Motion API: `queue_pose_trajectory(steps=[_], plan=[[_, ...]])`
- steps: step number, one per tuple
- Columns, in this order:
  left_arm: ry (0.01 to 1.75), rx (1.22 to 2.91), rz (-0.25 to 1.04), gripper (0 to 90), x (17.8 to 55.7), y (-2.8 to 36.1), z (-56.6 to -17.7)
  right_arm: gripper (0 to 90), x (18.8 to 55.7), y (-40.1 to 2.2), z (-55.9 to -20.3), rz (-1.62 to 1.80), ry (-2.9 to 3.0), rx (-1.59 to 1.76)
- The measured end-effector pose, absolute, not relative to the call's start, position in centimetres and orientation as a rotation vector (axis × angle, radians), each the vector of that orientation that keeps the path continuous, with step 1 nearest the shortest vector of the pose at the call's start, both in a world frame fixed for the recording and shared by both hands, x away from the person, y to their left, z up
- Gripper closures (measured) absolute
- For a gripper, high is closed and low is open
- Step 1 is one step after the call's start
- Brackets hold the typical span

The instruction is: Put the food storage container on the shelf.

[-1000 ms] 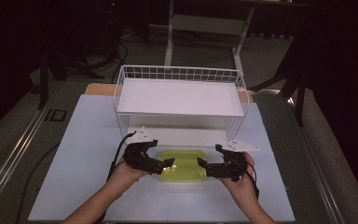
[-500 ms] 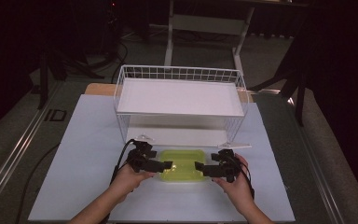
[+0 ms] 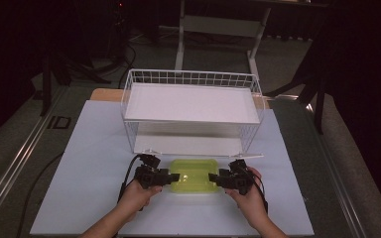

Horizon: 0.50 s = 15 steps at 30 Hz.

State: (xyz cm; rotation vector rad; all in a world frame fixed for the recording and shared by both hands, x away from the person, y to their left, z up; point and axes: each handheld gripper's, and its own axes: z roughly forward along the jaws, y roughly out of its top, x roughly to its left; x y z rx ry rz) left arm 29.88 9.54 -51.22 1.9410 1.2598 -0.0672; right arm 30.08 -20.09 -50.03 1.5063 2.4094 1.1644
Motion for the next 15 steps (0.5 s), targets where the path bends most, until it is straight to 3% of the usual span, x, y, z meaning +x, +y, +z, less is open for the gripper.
queue_pose_trajectory(steps=[1,7,15], plan=[[1.268,1.945,-0.057,57.8,29.89,9.66,-51.27,52.5,30.11,-20.16,-50.05,1.157,2.405,1.514],[1.274,1.938,-0.078,64.3,29.80,9.88,-51.16,67.1,30.21,-20.59,-50.25,1.158,2.407,1.572],[1.267,1.941,-0.091,65.7,29.66,9.90,-51.14,68.8,30.13,-20.69,-50.16,1.154,2.406,1.593]])
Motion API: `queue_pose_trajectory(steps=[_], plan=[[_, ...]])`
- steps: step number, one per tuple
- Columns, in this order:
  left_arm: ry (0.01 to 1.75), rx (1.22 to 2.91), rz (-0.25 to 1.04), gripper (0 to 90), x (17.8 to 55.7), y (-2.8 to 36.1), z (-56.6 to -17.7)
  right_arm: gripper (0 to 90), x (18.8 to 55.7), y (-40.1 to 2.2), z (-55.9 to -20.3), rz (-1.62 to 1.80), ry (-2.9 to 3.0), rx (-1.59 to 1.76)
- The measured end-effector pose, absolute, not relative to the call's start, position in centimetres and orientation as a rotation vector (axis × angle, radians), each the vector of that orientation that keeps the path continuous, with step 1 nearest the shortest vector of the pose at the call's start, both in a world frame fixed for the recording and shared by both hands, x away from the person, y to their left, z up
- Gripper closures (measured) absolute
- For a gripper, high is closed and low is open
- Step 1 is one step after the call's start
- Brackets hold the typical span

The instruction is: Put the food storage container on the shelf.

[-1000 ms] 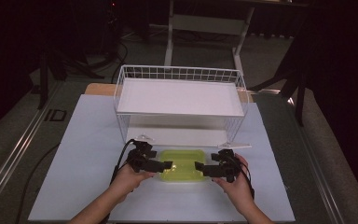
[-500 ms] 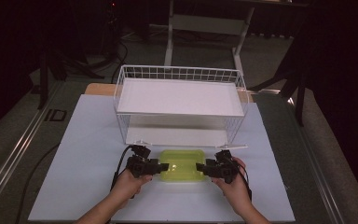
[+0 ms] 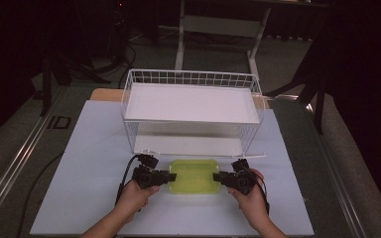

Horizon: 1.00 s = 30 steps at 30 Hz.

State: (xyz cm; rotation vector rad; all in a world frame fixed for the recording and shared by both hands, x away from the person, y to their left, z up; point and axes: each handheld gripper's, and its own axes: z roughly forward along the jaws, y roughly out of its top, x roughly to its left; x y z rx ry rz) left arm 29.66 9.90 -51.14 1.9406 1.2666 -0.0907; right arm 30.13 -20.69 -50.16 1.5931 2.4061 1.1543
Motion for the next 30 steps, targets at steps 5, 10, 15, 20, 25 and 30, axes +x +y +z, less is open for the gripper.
queue_pose_trajectory(steps=[5,10,15,20,25,30], plan=[[1.258,1.936,-0.070,67.0,29.1,9.8,-51.0,70.3,30.0,-20.9,-50.1,1.172,2.416,1.613],[1.250,1.931,-0.067,70.3,28.4,9.8,-50.8,73.0,29.7,-21.1,-50.0,1.204,2.422,1.639],[1.238,1.928,-0.061,72.6,27.7,9.7,-50.6,74.8,29.1,-21.1,-49.7,1.208,2.433,1.638],[1.241,1.910,-0.056,73.7,27.3,9.8,-50.7,75.8,28.6,-21.0,-49.7,1.221,2.396,1.634],[1.255,1.895,-0.057,75.1,27.0,9.7,-50.7,76.8,28.3,-21.1,-49.7,1.225,2.390,1.640],[1.271,1.877,-0.037,77.1,26.6,9.6,-50.5,77.6,27.9,-21.0,-49.7,1.228,2.368,1.642]])
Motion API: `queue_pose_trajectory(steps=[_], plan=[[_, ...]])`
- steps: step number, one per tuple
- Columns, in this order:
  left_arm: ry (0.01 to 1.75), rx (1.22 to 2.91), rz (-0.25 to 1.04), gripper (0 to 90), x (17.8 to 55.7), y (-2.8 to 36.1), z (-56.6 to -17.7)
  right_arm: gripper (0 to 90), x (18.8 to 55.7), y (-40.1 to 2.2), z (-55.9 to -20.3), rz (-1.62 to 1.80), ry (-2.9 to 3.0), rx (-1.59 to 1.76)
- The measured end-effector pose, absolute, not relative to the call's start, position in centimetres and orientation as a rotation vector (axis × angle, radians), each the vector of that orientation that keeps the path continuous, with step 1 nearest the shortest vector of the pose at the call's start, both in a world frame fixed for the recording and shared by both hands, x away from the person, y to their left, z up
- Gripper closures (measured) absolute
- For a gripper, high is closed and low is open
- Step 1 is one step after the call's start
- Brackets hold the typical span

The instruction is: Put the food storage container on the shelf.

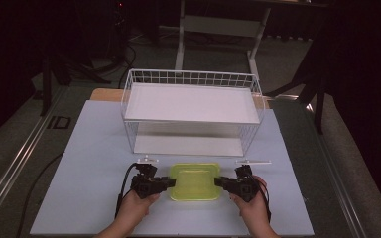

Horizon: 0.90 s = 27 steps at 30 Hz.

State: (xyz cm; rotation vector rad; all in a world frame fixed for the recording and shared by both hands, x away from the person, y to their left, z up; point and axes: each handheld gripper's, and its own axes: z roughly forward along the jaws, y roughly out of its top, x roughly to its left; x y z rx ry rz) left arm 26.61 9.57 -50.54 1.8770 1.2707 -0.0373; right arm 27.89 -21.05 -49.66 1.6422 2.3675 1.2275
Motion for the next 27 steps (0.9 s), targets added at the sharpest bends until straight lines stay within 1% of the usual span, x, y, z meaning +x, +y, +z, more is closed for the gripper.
queue_pose_trajectory(steps=[3,8,17,27], plan=[[1.252,1.883,0.019,78.9,26.3,9.3,-49.9,78.3,27.7,-21.1,-49.7,1.229,2.356,1.648],[1.250,1.875,0.049,80.6,26.8,9.6,-49.1,78.8,28.0,-21.1,-49.5,1.258,2.365,1.655],[1.251,1.814,0.053,80.8,28.3,10.5,-48.2,79.2,29.5,-20.4,-47.8,1.305,2.319,1.606],[1.230,1.778,0.095,80.9,30.3,10.9,-47.1,79.2,31.3,-19.8,-46.4,1.331,2.258,1.572]])
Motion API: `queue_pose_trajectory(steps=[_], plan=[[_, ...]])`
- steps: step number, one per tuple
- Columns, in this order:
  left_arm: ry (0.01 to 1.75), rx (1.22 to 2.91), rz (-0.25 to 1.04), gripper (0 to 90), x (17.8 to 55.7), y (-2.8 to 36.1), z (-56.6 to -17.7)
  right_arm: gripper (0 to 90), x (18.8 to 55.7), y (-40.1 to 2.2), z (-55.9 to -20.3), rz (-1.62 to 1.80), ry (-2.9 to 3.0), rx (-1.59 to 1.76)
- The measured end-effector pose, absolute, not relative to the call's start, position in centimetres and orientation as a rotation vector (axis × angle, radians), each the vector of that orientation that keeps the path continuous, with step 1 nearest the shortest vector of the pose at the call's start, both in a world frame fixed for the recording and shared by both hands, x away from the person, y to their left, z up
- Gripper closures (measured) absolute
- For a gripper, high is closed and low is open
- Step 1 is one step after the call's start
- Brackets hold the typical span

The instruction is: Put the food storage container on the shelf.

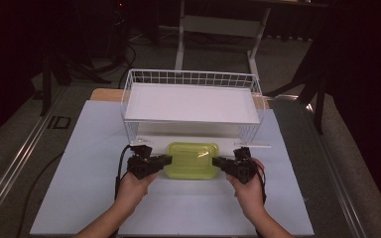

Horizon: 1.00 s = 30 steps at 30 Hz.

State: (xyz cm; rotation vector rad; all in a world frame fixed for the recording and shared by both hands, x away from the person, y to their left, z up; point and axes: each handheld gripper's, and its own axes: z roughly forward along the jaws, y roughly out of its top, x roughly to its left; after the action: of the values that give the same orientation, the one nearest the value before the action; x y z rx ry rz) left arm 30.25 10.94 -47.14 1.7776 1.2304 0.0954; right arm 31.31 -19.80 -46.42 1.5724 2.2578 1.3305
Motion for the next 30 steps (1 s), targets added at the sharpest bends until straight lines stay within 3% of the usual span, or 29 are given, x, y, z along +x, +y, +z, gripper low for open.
queue_pose_trajectory(steps=[30], plan=[[1.278,1.779,0.110,80.4,34.7,10.9,-49.3,79.0,35.8,-18.7,-48.2,1.272,2.202,1.568]])
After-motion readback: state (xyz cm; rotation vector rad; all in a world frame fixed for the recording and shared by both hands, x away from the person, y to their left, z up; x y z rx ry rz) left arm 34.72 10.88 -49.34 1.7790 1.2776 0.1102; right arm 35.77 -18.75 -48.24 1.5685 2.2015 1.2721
